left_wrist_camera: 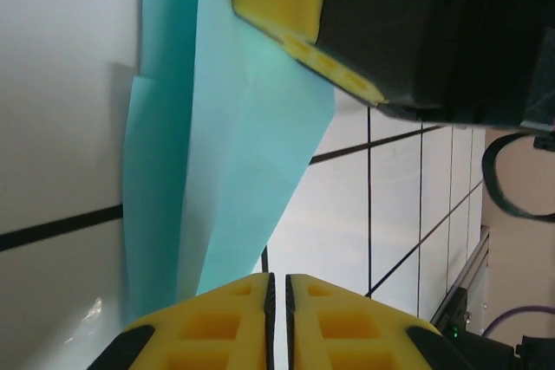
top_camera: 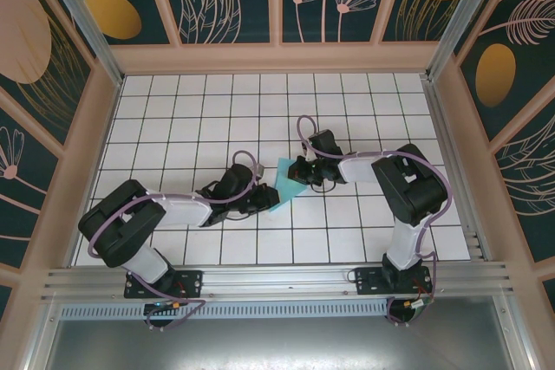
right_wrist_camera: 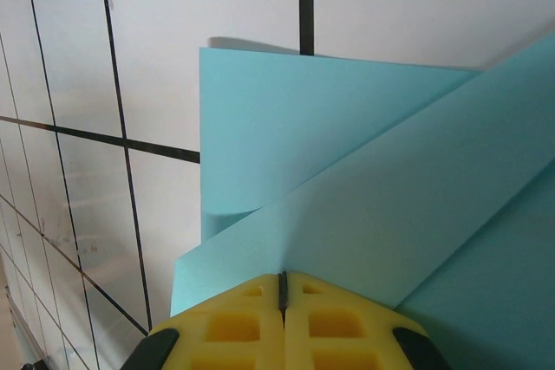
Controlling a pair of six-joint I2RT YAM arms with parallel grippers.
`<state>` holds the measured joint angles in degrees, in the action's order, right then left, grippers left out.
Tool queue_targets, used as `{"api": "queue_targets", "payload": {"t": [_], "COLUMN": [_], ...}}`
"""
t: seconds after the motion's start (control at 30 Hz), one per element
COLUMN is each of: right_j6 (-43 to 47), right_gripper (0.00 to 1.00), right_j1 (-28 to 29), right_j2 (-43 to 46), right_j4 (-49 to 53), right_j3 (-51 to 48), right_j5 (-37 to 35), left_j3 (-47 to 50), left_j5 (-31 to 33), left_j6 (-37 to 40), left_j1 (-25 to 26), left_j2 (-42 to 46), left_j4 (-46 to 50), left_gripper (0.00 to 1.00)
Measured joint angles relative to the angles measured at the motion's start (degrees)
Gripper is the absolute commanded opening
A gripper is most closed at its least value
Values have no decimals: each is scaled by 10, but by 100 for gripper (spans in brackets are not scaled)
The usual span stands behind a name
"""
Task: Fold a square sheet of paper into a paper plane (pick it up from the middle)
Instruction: Fourth fold the wing at the center of the table.
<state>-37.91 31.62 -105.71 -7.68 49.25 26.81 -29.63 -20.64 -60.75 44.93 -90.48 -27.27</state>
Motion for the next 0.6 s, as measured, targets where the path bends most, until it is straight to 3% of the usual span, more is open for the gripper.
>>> {"api": "queue_targets", "payload": {"t": [0.6], "right_j6": [0], "right_gripper": [5], "right_j1": [2], "right_j2": [-3], "right_j4": [2], "right_j3": [4], "right_j5": [-2], "left_j3": [17], "left_j5": [-21], "left_j6": [-26], "left_j1": [1], "left_j2": [-39], "left_j4": [-26], "left_gripper": [17]}}
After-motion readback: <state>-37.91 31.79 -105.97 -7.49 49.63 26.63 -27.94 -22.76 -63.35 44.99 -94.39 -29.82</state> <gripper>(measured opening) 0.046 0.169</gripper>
